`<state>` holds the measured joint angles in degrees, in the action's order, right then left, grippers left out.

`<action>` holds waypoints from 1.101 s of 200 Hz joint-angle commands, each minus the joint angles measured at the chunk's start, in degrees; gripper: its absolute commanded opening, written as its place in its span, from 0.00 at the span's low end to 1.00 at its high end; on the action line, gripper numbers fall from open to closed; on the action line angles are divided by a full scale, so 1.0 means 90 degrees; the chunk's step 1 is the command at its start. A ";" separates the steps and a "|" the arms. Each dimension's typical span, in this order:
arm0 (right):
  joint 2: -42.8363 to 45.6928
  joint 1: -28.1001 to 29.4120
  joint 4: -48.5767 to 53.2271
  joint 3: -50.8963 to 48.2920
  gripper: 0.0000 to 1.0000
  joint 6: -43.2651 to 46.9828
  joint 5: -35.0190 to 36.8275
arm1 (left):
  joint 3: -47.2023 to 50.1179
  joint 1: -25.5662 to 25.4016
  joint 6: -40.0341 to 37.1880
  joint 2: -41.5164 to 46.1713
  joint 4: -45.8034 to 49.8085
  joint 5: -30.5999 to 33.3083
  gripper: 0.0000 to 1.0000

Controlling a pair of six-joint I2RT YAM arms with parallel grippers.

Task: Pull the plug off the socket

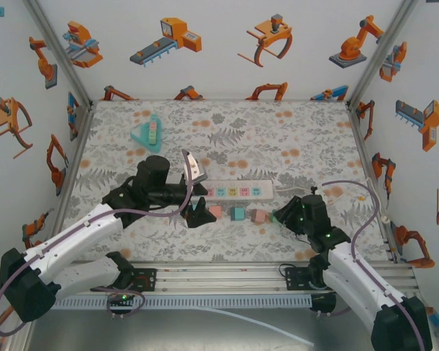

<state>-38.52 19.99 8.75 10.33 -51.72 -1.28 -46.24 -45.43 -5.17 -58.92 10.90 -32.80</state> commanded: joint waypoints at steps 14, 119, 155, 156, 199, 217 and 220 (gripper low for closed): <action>0.0013 -0.0043 0.0395 0.0135 0.56 -0.0043 0.0393 | -0.0155 -0.0058 -0.0159 0.0079 0.0130 0.0272 0.97; -0.1339 0.1827 -0.0148 0.3058 0.60 0.3630 0.1276 | -0.0535 0.0268 0.1624 -0.0046 -0.0235 0.5097 0.97; -0.3163 0.2621 -0.0367 0.4582 0.60 0.4264 0.1365 | -0.1453 0.1953 0.2991 -0.1049 0.0666 0.5519 0.97; -0.3211 0.2627 -0.0367 0.4623 0.60 0.4254 0.1340 | -0.1473 0.2002 0.3028 -0.1079 0.0675 0.5509 0.97; -0.4363 0.2698 -0.0526 0.5415 0.60 0.3900 0.0565 | -0.1854 0.4442 0.5155 -0.2439 0.0126 0.4125 0.98; -0.4411 0.2700 -0.0652 0.5305 0.60 0.3813 0.0475 | -0.1899 0.5111 0.5945 -0.3134 -0.0527 0.3446 0.99; -0.4404 0.2700 -0.0664 0.5269 0.60 0.3805 0.0472 | -0.1916 0.5169 0.6016 -0.3248 -0.0666 0.3343 0.99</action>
<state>-78.28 43.94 5.02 57.39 -16.91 4.99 -62.15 -4.89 34.39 -81.84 11.11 6.76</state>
